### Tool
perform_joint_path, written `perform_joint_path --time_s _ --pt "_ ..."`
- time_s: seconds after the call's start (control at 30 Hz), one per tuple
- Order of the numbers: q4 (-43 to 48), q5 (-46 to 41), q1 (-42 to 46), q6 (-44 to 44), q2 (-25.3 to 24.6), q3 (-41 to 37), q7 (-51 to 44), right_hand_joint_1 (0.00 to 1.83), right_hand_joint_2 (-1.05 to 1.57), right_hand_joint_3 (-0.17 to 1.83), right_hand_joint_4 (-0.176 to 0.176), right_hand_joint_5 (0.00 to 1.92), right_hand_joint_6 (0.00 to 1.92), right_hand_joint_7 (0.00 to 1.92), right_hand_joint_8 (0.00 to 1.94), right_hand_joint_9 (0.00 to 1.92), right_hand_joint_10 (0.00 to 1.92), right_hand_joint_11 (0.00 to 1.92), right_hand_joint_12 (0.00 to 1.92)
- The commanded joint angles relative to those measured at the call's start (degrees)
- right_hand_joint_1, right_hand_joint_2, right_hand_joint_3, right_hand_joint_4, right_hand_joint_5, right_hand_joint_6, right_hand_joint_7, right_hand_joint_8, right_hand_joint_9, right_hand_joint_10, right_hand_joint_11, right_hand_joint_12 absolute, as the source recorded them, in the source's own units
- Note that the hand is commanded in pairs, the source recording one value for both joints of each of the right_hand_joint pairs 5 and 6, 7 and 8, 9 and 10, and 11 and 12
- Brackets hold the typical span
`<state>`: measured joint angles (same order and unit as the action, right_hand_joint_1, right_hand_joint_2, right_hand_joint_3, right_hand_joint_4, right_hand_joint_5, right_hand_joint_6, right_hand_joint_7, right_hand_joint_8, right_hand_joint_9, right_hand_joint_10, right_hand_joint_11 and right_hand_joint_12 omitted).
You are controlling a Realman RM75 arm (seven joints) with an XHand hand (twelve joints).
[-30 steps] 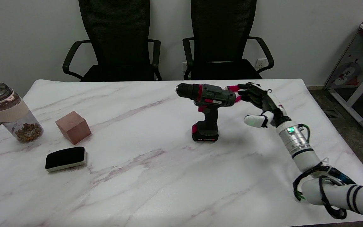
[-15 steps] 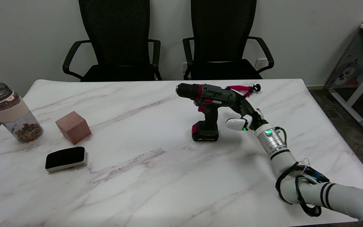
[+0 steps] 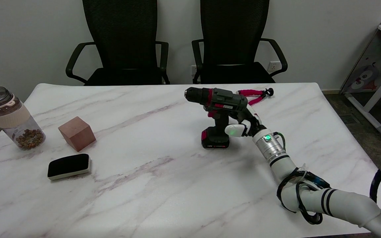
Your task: Pick up the power screwdriver.
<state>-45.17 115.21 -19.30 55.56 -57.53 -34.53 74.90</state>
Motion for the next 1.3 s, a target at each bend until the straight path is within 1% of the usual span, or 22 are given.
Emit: perform_joint_path --time_s 0.03,0.27,0.93,1.13,1.3 --pt "0.2 2.3 -2.8 -0.8 -2.2 1.8 3.9 0.9 -0.54 0.71 0.176 0.43 0.43 0.43 0.43 0.32 0.32 0.33 0.33" --pt "-0.2 3.0 -2.9 -0.8 -2.3 2.3 6.1 0.9 -0.52 0.69 0.176 0.43 0.43 0.43 0.43 0.32 0.32 0.33 0.33" --pt "-0.1 3.0 -3.3 -1.2 -2.3 2.5 6.2 0.91 -0.47 0.67 0.176 0.44 0.44 0.44 0.44 0.32 0.32 0.33 0.33" --pt "0.2 2.7 -3.5 -1.3 -2.3 2.2 6.2 0.91 -0.43 0.67 0.176 0.45 0.45 0.45 0.45 0.34 0.34 0.42 0.42" --pt "0.4 2.5 -3.6 -1.4 -2.3 2.2 6.3 0.91 -0.38 0.65 0.176 0.46 0.46 0.46 0.46 0.35 0.35 0.44 0.44"
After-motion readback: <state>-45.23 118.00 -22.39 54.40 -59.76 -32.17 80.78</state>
